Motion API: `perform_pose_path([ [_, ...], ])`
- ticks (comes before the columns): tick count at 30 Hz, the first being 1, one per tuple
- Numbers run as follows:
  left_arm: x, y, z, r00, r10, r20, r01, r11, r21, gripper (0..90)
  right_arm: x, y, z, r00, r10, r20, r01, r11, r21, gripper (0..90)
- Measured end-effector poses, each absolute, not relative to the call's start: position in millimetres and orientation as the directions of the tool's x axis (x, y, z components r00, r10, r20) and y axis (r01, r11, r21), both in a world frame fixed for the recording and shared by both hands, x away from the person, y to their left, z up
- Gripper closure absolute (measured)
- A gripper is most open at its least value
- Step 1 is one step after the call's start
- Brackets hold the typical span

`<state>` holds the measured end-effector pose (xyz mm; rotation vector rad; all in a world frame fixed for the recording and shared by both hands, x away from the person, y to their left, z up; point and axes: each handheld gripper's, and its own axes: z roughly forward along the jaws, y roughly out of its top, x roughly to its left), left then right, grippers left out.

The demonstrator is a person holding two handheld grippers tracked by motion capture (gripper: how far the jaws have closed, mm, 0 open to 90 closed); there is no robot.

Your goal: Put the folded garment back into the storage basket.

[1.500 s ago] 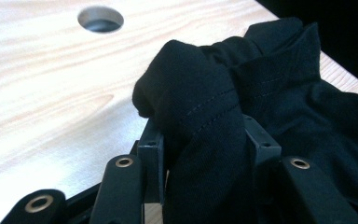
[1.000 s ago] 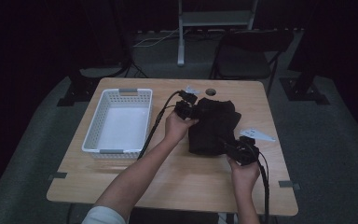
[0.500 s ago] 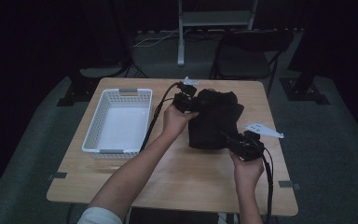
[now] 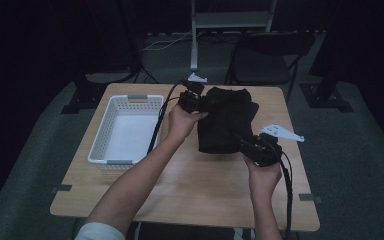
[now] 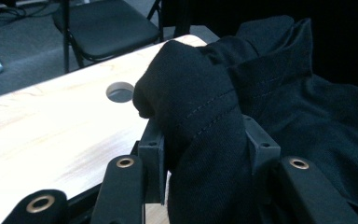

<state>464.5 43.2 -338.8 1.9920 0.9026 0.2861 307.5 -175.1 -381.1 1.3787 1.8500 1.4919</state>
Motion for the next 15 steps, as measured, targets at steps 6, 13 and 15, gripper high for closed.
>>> perform_pose_path([
  [6,463.3,48.5,-327.1,0.705,0.694,-0.142,0.472,-0.310,0.825,60.1,308.3,-171.8,-372.4,-0.453,0.854,0.255,0.417,-0.049,0.908,61.4],
  [13,464.0,54.5,-324.7,0.701,0.700,-0.139,0.481,-0.319,0.817,60.0,309.5,-167.3,-370.1,-0.464,0.850,0.250,0.416,-0.040,0.909,61.4],
  [15,465.0,56.1,-324.7,0.700,0.700,-0.144,0.486,-0.319,0.813,60.0,310.1,-165.4,-371.0,-0.469,0.848,0.246,0.414,-0.035,0.910,61.4],
])
